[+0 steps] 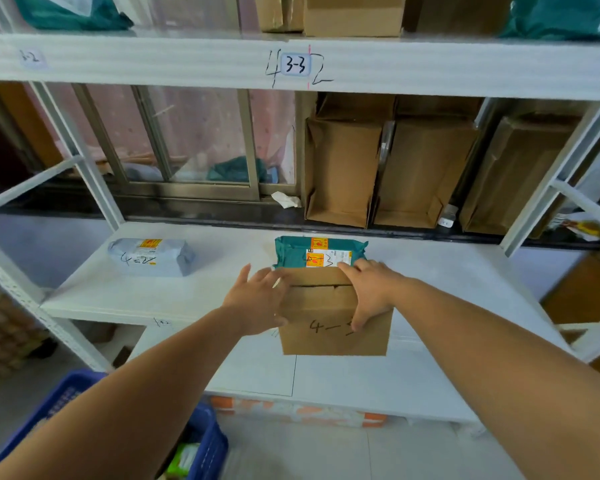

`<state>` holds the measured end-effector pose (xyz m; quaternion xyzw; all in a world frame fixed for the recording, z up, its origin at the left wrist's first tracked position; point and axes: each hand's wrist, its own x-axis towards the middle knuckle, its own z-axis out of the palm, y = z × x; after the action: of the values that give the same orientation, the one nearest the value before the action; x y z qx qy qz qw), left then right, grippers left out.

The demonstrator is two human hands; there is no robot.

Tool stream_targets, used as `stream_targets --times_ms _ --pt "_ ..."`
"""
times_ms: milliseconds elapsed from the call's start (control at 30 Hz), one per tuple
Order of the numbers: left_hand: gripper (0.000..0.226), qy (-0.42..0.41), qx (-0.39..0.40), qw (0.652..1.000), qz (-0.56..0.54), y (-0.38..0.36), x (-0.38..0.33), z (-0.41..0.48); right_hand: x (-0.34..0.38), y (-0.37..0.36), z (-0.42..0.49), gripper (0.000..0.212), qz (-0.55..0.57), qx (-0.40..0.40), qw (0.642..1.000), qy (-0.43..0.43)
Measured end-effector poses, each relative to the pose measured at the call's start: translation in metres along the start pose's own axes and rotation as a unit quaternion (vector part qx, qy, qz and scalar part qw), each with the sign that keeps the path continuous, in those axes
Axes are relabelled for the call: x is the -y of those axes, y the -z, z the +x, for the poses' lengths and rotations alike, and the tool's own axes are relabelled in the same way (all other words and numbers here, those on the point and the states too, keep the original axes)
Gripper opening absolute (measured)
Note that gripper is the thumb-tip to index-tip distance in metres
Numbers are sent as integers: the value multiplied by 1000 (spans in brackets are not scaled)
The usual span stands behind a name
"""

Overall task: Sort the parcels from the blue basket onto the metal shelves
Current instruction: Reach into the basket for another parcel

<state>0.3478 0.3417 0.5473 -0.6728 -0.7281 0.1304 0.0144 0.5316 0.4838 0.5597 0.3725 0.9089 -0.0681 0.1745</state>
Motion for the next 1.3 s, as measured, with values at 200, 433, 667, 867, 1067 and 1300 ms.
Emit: stream_targets --times_ms 200,433,667,867,1067,1300 --pt "58 65 14 997 -51 -20 -10 42 -31 -27 41 122 30 -14 999 12" --pt "58 93 29 989 -108 -24 -36 108 -71 -54 97 109 64 -22 997 25" --pt "54 121 115 973 -162 -37 -38 145 -80 -62 140 105 38 -36 996 73" --pt "62 141 137 963 -185 -52 -44 152 -84 -72 163 97 71 2 995 63" --pt "66 151 159 959 -179 -51 -38 165 -87 -64 176 94 27 0 996 82" --pt "73 152 181 954 -182 -50 -31 180 -94 -69 193 99 -38 -30 996 80"
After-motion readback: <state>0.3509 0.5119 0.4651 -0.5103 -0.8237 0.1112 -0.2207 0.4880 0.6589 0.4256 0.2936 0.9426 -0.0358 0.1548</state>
